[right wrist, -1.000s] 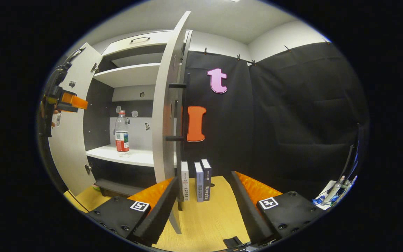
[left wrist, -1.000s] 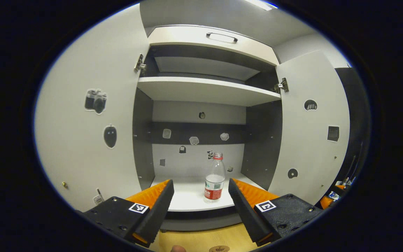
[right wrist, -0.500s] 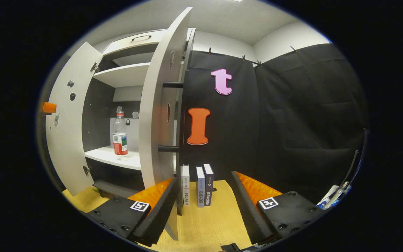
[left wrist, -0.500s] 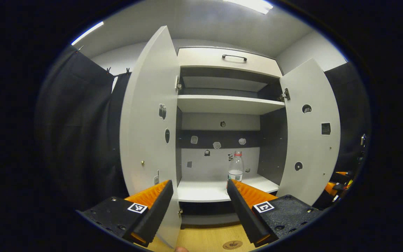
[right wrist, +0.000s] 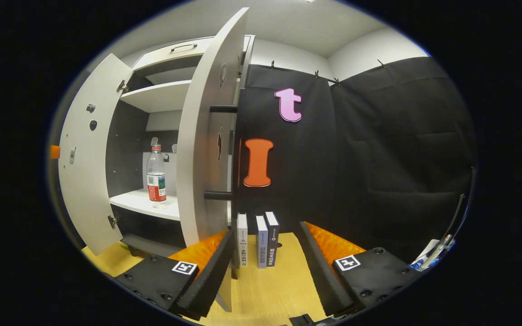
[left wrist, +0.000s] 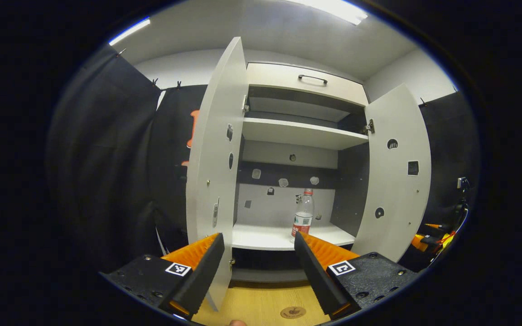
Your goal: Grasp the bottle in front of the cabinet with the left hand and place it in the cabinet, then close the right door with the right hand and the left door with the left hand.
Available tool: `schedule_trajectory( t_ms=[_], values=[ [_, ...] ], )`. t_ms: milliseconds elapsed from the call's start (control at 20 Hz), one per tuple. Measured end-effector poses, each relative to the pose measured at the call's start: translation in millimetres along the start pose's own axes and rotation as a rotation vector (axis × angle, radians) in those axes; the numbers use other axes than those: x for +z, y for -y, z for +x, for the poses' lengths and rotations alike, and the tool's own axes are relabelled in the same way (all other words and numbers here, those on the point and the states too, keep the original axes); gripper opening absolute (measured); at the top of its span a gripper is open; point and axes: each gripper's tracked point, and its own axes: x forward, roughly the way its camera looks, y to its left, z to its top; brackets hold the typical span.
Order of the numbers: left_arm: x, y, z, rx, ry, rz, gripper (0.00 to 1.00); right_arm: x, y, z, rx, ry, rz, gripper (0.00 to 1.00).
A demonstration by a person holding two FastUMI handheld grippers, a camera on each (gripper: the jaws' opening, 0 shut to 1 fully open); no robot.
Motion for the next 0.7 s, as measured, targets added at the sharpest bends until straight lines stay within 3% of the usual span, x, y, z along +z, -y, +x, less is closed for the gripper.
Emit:
schedule_trajectory(
  t_ms=[450,500,700],
  values=[
    [-6,-9,-9,0.015,-0.008,-0.007,0.93,2,-60,2,0.106,0.012,0.004,0.87],
    [-6,-11,-11,0.02,-0.006,-0.006,0.93,2,-66,3,0.122,0.012,0.009,0.94],
    [-2,-21,-20,0.041,0.002,-0.001,0.93,2,-92,9,0.177,0.018,0.014,0.94]
  ],
)
